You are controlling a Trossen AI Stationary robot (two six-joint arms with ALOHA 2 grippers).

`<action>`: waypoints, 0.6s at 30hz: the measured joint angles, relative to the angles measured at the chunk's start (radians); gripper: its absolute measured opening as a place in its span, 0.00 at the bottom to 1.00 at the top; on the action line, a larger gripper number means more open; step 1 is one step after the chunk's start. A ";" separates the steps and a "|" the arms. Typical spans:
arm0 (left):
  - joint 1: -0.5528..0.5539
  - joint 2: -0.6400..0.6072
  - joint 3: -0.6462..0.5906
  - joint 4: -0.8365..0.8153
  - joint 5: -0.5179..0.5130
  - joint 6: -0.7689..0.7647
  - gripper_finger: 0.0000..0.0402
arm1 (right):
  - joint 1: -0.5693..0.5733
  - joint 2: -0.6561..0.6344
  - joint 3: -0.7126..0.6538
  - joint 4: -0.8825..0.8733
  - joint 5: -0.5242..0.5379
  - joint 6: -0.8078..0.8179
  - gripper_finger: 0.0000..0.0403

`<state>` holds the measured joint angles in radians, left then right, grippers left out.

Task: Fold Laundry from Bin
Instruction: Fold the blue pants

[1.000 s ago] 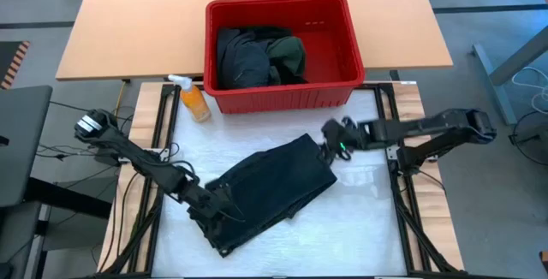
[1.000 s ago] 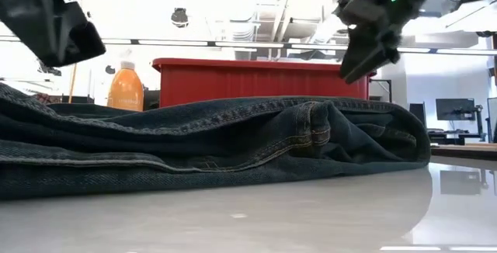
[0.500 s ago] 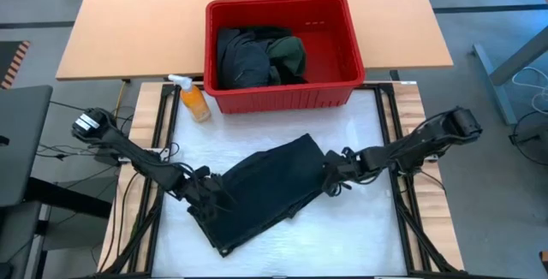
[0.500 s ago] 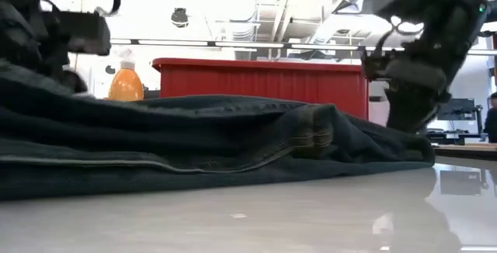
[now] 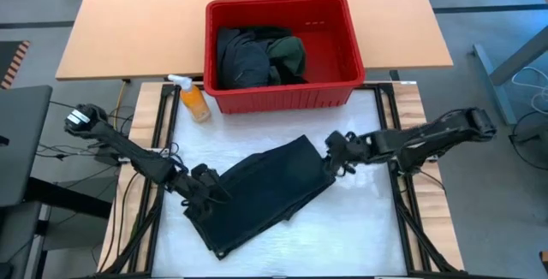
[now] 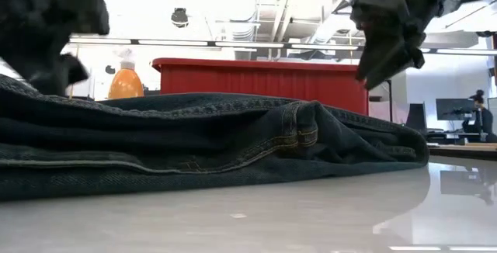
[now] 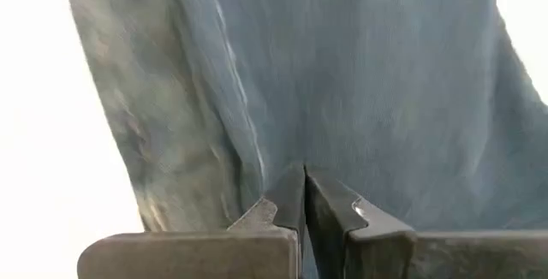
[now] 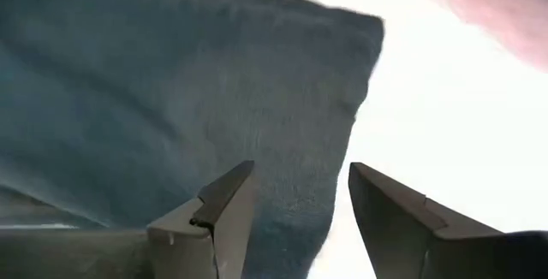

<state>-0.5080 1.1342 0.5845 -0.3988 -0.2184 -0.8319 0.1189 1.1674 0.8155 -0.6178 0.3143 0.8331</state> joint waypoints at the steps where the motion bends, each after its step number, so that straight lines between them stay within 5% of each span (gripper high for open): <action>1: 0.004 -0.023 0.004 -0.004 -0.024 -0.001 0.00 | -0.023 -0.018 -0.007 0.010 -0.021 0.011 0.56; 8: 0.006 -0.136 0.007 0.045 -0.091 0.046 0.07 | -0.137 -0.055 -0.088 0.071 -0.128 0.015 0.66; 18: 0.011 -0.102 0.008 0.178 -0.214 0.087 0.41 | -0.184 -0.050 -0.275 0.336 -0.188 0.038 0.72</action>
<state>-0.4967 1.0324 0.5926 -0.2209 -0.4325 -0.7452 -0.0650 1.1175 0.5407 -0.2813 0.1261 0.8710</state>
